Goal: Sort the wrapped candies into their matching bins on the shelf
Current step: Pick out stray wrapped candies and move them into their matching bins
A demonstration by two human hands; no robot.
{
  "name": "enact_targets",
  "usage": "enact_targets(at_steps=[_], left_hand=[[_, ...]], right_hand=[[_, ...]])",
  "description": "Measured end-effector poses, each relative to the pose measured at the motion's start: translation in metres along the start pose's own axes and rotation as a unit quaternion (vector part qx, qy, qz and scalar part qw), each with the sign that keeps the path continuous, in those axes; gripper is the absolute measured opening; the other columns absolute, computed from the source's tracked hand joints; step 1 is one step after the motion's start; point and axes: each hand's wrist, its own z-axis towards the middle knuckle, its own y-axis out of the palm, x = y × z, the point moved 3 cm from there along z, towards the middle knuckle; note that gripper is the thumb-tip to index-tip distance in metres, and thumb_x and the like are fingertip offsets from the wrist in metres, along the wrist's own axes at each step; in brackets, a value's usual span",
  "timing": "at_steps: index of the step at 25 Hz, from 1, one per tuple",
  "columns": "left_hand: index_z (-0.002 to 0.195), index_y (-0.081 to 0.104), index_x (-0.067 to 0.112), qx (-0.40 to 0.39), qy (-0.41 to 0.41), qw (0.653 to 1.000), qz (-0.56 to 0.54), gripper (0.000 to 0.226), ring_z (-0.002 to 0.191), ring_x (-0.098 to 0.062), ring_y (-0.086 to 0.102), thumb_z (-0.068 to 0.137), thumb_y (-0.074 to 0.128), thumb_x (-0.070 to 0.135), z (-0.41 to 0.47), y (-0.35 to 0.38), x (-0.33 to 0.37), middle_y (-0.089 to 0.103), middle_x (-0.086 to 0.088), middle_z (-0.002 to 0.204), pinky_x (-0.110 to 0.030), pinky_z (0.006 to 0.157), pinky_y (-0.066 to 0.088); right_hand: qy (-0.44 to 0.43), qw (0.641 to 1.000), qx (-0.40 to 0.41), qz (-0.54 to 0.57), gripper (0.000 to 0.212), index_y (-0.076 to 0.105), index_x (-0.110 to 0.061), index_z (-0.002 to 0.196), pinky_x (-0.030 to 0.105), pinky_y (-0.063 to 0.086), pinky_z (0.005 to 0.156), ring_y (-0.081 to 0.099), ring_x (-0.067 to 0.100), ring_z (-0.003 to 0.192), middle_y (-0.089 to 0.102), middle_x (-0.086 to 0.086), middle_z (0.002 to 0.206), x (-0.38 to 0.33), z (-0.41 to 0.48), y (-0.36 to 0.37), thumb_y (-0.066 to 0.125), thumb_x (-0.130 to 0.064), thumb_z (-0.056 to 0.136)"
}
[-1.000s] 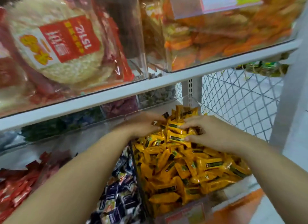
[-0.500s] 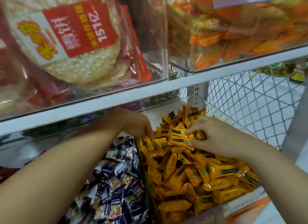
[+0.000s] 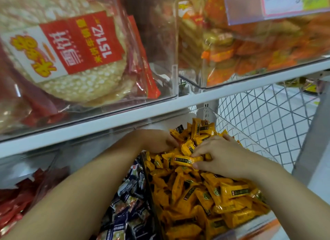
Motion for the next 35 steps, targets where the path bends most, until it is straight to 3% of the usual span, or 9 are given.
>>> enact_targets(at_steps=[4, 8, 13, 19, 21, 24, 26, 31, 35], left_hand=[[0.122, 0.059, 0.034, -0.069, -0.032, 0.997, -0.029, 0.038, 0.089, -0.011, 0.06, 0.096, 0.041, 0.014, -0.014, -0.004, 0.006, 0.065, 0.01, 0.108, -0.018, 0.075, 0.049], [0.125, 0.06, 0.03, -0.116, -0.033, 0.992, -0.031, 0.038, 0.113, -0.013, 0.054, 0.098, 0.039, 0.012, -0.023, -0.002, 0.011, 0.057, 0.007, 0.129, -0.032, 0.101, 0.043], [0.122, 0.06, 0.024, 0.018, -0.04, 0.986, -0.158, 0.031, 0.118, -0.012, 0.052, 0.096, 0.047, 0.014, -0.015, -0.019, -0.009, 0.057, 0.006, 0.128, -0.023, 0.089, 0.044], [0.129, 0.056, 0.019, 0.039, -0.022, 0.999, -0.022, 0.036, 0.119, -0.014, 0.052, 0.096, 0.045, 0.009, 0.008, -0.008, -0.009, 0.054, 0.004, 0.134, -0.025, 0.097, 0.041], [0.131, 0.054, 0.022, 0.031, -0.031, 0.999, -0.017, 0.042, 0.11, -0.01, 0.054, 0.095, 0.042, 0.004, 0.012, -0.006, -0.011, 0.054, 0.004, 0.135, -0.021, 0.084, 0.047], [0.136, 0.047, 0.028, -0.002, -0.051, 0.999, -0.008, 0.056, 0.093, -0.006, 0.049, 0.09, 0.041, -0.003, 0.017, -0.001, -0.014, 0.051, 0.007, 0.136, -0.01, 0.058, 0.038], [0.137, 0.045, 0.028, -0.006, -0.049, 0.999, -0.017, 0.057, 0.089, -0.005, 0.05, 0.089, 0.045, -0.003, 0.017, -0.001, -0.015, 0.052, 0.008, 0.135, -0.01, 0.057, 0.038], [0.139, 0.042, 0.025, -0.033, -0.066, 0.995, -0.063, 0.063, 0.109, -0.013, 0.055, 0.086, 0.05, -0.009, 0.016, -0.002, -0.019, 0.047, 0.007, 0.14, -0.025, 0.076, 0.051], [0.14, 0.039, 0.028, -0.04, -0.058, 0.997, -0.044, 0.065, 0.078, -0.001, 0.052, 0.086, 0.049, -0.007, 0.017, -0.002, -0.014, 0.046, 0.006, 0.139, -0.012, 0.054, 0.043]], right_hand=[[-0.005, 1.0, -0.015, 0.002, 0.035, 0.058, -0.045, 0.116, 0.052, -0.001, 0.113, 0.029, 0.008, 0.134, 0.049, -0.019, 0.133, 0.001, 0.002, 0.001, 0.05, -0.058, 0.084], [-0.004, 1.0, -0.022, 0.017, 0.032, 0.06, -0.044, 0.113, 0.051, -0.004, 0.113, 0.038, 0.005, 0.128, 0.054, -0.022, 0.124, 0.001, 0.002, 0.001, 0.053, -0.056, 0.085], [-0.008, 1.0, -0.02, 0.021, 0.034, 0.06, -0.044, 0.114, 0.051, -0.005, 0.113, 0.036, 0.003, 0.13, 0.051, -0.024, 0.129, 0.003, 0.003, 0.003, 0.053, -0.057, 0.084], [-0.009, 0.999, -0.026, 0.041, 0.032, 0.061, -0.044, 0.111, 0.05, -0.006, 0.114, 0.035, 0.004, 0.131, 0.054, -0.023, 0.125, 0.007, 0.005, 0.004, 0.054, -0.058, 0.083], [-0.012, 0.999, -0.022, 0.041, 0.033, 0.061, -0.044, 0.112, 0.05, -0.007, 0.114, 0.034, 0.004, 0.132, 0.054, -0.022, 0.125, 0.008, 0.006, 0.005, 0.054, -0.058, 0.083], [-0.013, 0.999, -0.02, 0.043, 0.032, 0.061, -0.044, 0.111, 0.05, -0.007, 0.115, 0.036, 0.004, 0.13, 0.055, -0.022, 0.123, 0.009, 0.006, 0.005, 0.054, -0.057, 0.083], [-0.014, 0.999, -0.018, 0.049, 0.031, 0.062, -0.044, 0.11, 0.049, -0.007, 0.114, 0.037, 0.003, 0.129, 0.057, -0.021, 0.121, 0.008, 0.006, 0.004, 0.054, -0.057, 0.083], [-0.017, 0.999, -0.012, 0.048, 0.029, 0.063, -0.045, 0.108, 0.049, -0.006, 0.114, 0.041, 0.003, 0.125, 0.058, -0.023, 0.118, 0.008, 0.005, 0.004, 0.054, -0.057, 0.083], [-0.02, 0.998, -0.015, 0.05, 0.028, 0.062, -0.046, 0.106, 0.05, -0.006, 0.115, 0.041, 0.001, 0.124, 0.057, -0.025, 0.116, 0.008, 0.005, 0.004, 0.054, -0.058, 0.082]])
